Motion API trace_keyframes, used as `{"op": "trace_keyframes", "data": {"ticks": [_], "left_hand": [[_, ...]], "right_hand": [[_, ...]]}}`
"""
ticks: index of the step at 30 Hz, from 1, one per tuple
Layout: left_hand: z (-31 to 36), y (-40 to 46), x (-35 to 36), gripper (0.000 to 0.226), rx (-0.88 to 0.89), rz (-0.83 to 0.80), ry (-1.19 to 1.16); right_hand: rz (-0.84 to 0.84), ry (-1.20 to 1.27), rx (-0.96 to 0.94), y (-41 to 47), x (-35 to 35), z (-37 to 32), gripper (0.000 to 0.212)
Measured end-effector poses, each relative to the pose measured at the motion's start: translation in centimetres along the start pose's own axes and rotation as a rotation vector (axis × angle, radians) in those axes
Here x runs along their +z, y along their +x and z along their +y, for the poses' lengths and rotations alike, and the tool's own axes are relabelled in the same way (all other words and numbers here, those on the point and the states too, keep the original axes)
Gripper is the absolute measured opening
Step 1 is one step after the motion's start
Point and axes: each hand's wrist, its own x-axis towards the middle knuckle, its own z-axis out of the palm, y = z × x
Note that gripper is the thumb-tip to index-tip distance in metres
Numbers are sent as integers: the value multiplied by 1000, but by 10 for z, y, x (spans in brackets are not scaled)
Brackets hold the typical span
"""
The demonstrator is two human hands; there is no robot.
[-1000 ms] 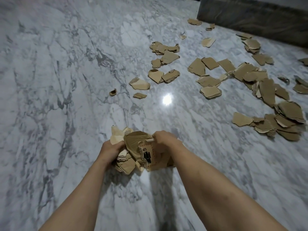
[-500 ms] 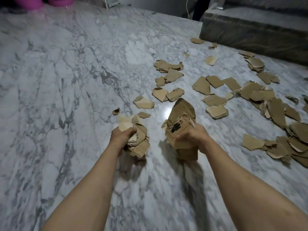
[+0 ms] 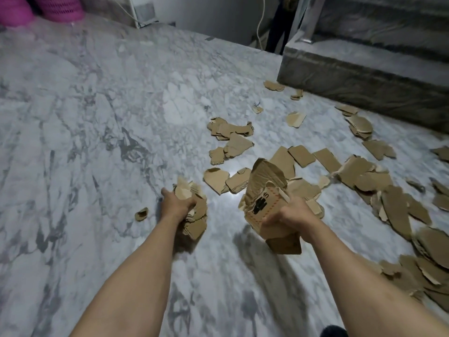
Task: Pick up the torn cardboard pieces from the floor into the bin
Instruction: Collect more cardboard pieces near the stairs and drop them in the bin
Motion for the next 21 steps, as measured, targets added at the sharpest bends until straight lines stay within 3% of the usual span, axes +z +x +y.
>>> {"op": "trace_keyframes", "data": {"ticks": [3,8,12,15,18,21], "left_hand": [[1,29,10,115,-103,27,1],[12,37,20,80,-135,46,161],[27,29,15,81,-242,14,258],[34,18,18,64,-208,48,312],[37,23,24,53,-116,24,317],[40,47,22,54,-65,-110,63]], "right_hand": [[-31,-29,37,29,0,9,58],[-87,-10,108,63,9,9,69],[-171,-36,110,79,6,-14,71],[-235,-176,79,105,-4,-33,78],[-389,-404,9,140,-5,-56,103],[-476,-671,-107,165,8,-66,91]]}}
